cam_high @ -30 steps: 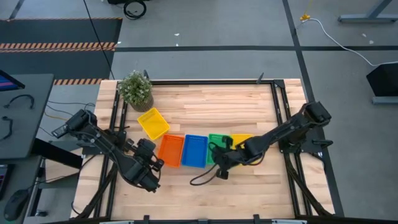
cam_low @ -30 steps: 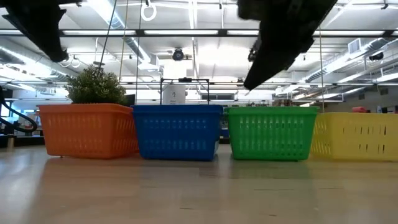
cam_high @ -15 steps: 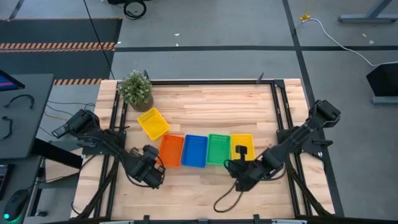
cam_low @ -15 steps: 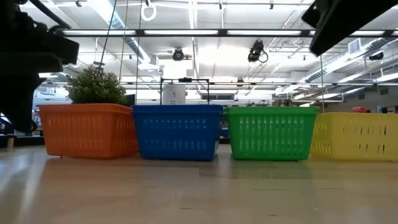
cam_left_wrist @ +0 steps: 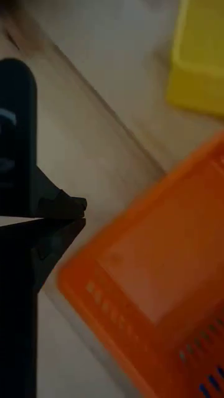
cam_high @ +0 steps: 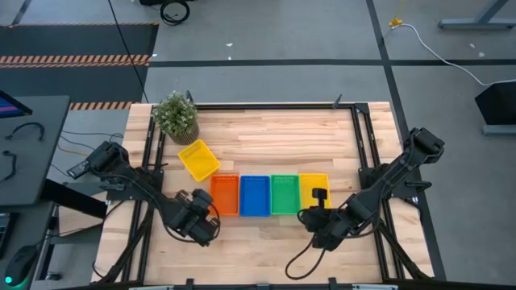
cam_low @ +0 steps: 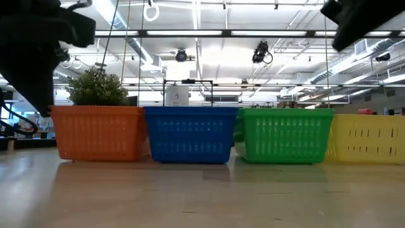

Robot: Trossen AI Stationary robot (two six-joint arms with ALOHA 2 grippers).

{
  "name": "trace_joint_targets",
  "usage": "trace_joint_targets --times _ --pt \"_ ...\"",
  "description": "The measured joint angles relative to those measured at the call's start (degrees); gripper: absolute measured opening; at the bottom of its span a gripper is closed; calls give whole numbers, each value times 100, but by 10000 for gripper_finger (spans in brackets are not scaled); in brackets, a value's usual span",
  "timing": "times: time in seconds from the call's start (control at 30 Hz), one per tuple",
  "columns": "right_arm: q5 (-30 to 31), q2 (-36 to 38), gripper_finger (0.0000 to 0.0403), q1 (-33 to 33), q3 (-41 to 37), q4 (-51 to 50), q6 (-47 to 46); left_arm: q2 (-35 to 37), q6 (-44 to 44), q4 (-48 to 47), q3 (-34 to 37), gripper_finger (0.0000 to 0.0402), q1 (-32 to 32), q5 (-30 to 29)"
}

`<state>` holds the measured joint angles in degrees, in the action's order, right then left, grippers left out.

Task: Stack baskets by color
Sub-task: Stack the top yellow bin on top of the bottom yellow bin

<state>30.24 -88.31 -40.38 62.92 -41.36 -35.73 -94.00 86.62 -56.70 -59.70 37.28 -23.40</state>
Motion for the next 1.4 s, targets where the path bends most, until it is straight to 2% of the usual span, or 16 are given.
trace_joint_targets --times 0.13,0.27,0.4,0.53,0.63,0.73,1.0,1.1,1.23,1.4 --pt "61 23 2 -73 -436 -201 -119 0 405 -1283 -448 6 105 127" --pt "157 216 2 -183 -964 104 -568 0 900 -2489 -1011 7 235 -100" --pt "1001 573 2 -512 -1513 966 -710 2 1017 -3225 -1300 4 131 -723" --pt "1477 1050 2 -760 -2092 2197 -329 2 437 -3323 -1298 15 -333 -985" --pt "1468 1353 2 -848 -2374 2919 -162 2 -347 -3224 -1298 49 -788 -1131" --pt "1476 1571 2 -949 -2482 3393 128 2 -1106 -3221 -1298 93 -1270 -1013" --pt "1518 1660 7 -1179 -2479 4039 1024 95 -3453 -3084 -1282 200 -2125 -246" --pt "1534 1569 7 -1180 -2479 4037 1016 439 -4160 -2601 -940 214 -2280 139" --pt "1540 1356 7 -1180 -2479 4061 1001 1173 -4679 -1712 39 215 -2464 498" --pt "1576 1116 8 -1158 -2479 4118 1013 1930 -5624 359 1242 211 -2458 483"
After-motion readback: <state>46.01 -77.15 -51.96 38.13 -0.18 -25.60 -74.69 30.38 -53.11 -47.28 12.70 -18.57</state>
